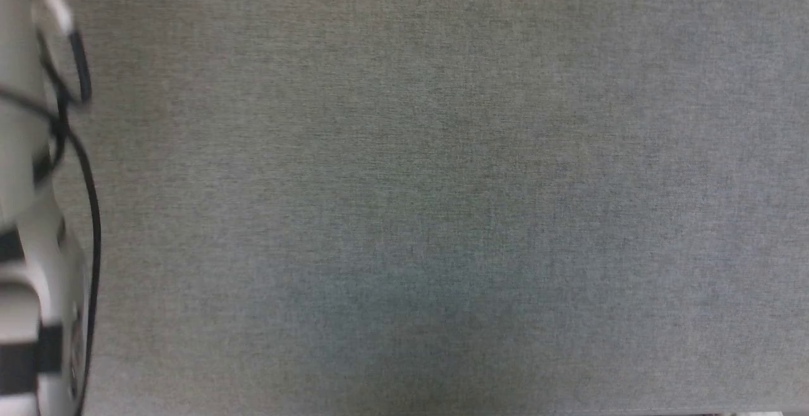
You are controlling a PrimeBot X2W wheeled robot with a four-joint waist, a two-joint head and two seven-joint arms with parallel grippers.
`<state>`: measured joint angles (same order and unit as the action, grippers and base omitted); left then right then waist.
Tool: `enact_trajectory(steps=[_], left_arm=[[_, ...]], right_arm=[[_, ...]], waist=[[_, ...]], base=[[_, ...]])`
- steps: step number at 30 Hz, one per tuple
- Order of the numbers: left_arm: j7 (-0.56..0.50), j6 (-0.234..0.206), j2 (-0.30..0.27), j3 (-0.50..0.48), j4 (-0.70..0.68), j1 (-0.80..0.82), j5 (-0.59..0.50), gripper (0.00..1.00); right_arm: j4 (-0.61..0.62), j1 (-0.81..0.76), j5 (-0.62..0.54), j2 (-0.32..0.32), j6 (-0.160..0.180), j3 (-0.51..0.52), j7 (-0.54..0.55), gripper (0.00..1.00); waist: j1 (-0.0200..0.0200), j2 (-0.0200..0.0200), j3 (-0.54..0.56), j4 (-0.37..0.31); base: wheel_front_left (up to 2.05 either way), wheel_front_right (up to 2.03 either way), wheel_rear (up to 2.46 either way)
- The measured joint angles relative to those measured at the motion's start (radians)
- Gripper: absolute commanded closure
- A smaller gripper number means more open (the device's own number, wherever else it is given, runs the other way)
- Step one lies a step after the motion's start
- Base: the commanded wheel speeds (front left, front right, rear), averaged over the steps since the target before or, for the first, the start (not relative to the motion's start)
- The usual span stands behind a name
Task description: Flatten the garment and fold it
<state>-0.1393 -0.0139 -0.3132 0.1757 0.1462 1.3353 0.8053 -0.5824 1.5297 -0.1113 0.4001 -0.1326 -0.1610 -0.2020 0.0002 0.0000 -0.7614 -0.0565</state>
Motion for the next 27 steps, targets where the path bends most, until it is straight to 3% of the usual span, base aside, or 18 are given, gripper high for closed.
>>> enact_trajectory(steps=[5,11,18,23,27], left_arm=[[-0.092,-0.069,-0.043,-0.023,-0.222,-0.286,0.059,1.00],[-0.104,-0.164,-0.041,-0.074,-0.401,-0.638,0.115,1.00],[-0.087,-0.194,-0.003,-0.088,-0.451,-0.947,0.171,1.00],[-0.094,-0.191,0.002,-0.046,-0.418,-1.096,0.172,1.00],[-0.093,-0.191,0.013,-0.032,-0.369,-1.186,0.175,1.00]], right_arm=[[0.233,-0.264,0.199,0.061,0.000,0.073,0.126,1.00],[0.479,-0.630,0.347,0.047,0.000,0.216,0.288,1.00],[0.645,-0.974,0.427,-0.108,0.000,0.331,0.424,1.00],[0.676,-1.167,0.452,-0.201,0.001,0.371,0.506,1.00],[0.678,-1.268,0.483,-0.236,0.001,0.387,0.569,1.00]], waist=[[-0.0001,0.0000,0.038,0.007],[-0.0003,0.0000,0.106,0.007],[-0.0003,0.0000,0.195,0.008],[-0.0003,0.0000,0.262,0.010],[-0.0003,0.0000,0.312,0.011]], base=[[0.00,0.00,0.00],[0.00,0.00,0.00],[0.00,0.00,0.00],[0.00,0.00,0.00],[0.00,0.00,0.00]])
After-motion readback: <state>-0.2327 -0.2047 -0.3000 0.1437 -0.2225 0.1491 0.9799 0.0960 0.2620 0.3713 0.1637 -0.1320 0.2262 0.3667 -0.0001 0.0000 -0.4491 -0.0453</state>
